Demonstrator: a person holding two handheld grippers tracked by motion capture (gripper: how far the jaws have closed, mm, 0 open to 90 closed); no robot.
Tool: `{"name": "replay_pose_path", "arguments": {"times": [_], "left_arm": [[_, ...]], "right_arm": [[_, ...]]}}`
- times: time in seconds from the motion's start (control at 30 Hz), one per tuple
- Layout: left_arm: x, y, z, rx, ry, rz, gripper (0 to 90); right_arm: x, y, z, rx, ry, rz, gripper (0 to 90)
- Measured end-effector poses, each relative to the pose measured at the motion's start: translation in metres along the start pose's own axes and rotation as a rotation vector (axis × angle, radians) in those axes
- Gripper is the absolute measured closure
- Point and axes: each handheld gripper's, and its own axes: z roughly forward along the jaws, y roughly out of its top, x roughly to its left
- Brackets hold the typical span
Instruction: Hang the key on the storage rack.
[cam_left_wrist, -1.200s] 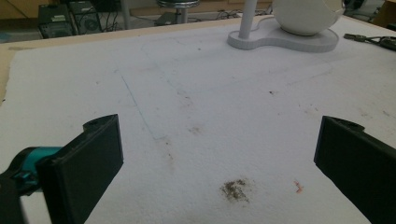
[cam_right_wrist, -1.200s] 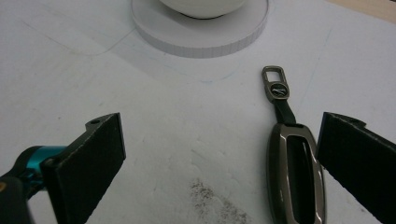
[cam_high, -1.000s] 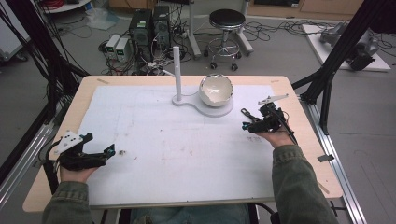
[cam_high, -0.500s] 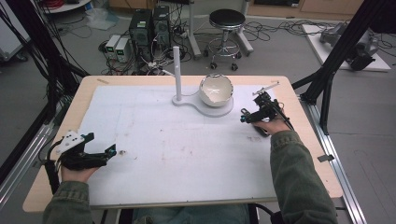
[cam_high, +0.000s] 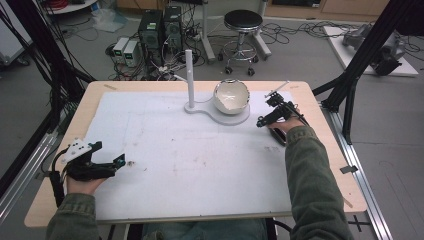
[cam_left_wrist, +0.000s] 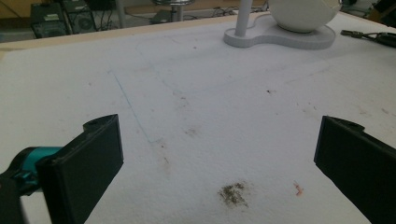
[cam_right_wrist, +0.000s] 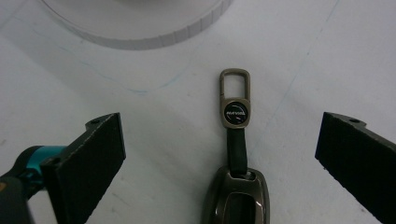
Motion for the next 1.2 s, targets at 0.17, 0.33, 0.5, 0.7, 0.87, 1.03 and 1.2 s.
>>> {"name": "replay_pose_path", "arguments": {"times": [0.17,0.33,0.5,0.7,0.87,1.03,1.2], "left_arm": [[0.001,0.0,0.001,0.004,-0.002,0.002,1.7],[0.001,0.0,0.003,0.006,-0.002,0.001,1.7],[0.001,0.0,0.004,0.006,-0.001,0.003,1.7],[0.001,0.0,0.004,0.003,-0.002,-0.001,1.8],[0.001,0.0,0.005,0.006,-0.004,-0.001,1.7],[0.0,0.001,0.005,0.0,-0.014,-0.002,1.7],[0.0,0.001,0.006,-0.001,-0.015,0.0,1.7]], "right_arm": [[-0.01,-0.003,0.012,0.056,-0.01,0.018,0.6],[-0.015,-0.003,0.016,0.077,-0.026,0.025,6.1],[-0.015,-0.002,0.02,0.097,0.01,0.034,16.6],[-0.008,0.001,0.024,0.139,0.01,0.029,34.1],[-0.011,-0.001,0.024,0.164,0.018,0.059,46.4],[-0.012,-0.001,0.025,0.169,0.021,0.062,57.5],[-0.012,0.0,0.025,0.172,-0.005,0.099,74.1]]}}
